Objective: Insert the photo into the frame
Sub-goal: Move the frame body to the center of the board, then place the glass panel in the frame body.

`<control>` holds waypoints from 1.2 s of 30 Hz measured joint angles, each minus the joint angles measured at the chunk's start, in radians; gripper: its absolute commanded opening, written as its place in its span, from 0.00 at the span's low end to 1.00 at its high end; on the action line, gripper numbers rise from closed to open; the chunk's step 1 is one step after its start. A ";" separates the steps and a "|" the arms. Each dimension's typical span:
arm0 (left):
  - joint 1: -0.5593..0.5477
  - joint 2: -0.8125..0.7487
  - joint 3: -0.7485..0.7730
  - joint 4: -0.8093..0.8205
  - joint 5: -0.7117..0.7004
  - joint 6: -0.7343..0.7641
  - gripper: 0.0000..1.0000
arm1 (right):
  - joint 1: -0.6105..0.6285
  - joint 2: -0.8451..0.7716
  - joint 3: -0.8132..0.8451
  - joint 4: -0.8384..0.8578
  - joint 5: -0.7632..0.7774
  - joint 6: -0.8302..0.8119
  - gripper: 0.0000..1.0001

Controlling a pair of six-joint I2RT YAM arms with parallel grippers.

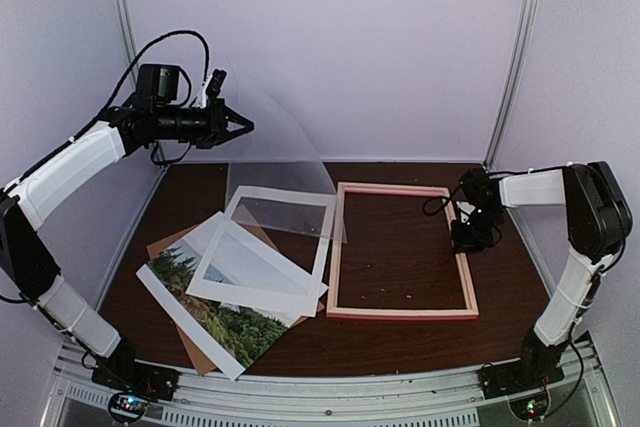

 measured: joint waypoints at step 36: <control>-0.426 0.454 0.170 0.460 0.005 -0.256 0.00 | -0.245 -0.271 0.005 -0.026 -0.032 0.039 0.59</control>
